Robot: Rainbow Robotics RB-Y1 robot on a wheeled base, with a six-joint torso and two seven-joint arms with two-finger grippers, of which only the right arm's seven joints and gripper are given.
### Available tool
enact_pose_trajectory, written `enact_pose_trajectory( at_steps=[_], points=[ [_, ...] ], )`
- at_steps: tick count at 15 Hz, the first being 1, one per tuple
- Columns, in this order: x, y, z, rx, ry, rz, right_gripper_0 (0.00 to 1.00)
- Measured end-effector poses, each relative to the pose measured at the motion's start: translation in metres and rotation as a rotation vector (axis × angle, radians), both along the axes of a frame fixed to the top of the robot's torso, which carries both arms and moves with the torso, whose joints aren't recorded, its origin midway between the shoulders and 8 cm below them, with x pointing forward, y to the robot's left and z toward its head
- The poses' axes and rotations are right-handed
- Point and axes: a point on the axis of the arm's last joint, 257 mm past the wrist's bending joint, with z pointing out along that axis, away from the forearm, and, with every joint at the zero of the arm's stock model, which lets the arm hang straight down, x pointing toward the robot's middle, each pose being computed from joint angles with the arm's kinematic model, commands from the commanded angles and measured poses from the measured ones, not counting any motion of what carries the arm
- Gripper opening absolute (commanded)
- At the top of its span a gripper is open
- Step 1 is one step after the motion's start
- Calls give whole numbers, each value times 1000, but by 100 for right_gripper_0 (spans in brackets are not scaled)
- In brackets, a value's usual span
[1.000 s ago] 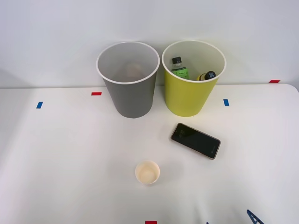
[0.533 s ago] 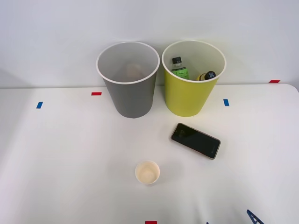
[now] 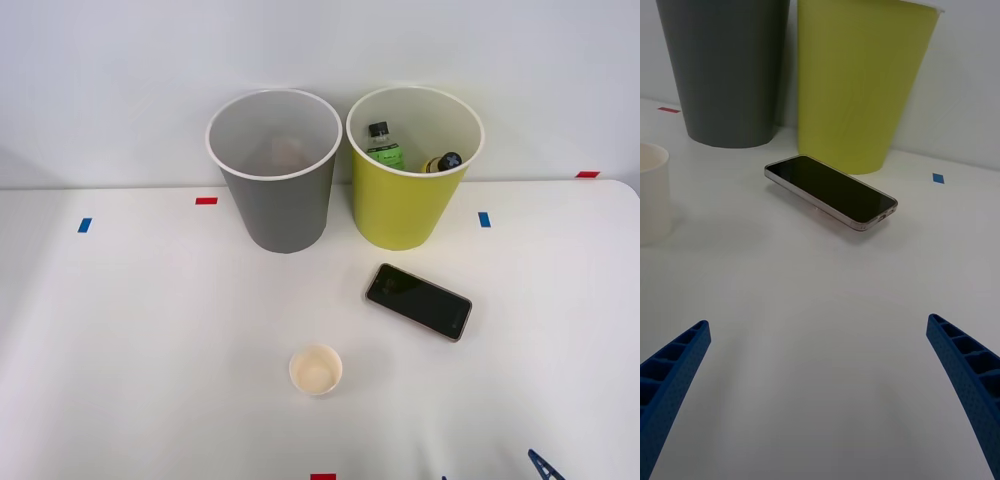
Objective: Put cans in the gray bin, plastic bottles in the light green bin
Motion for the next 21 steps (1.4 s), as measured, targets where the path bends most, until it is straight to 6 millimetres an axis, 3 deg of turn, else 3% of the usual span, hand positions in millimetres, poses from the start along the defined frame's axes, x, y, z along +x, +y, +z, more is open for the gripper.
enact_pose_trajectory(
  at_steps=[21],
  points=[
    [0,0,0,0,0,0,100]
  ],
)
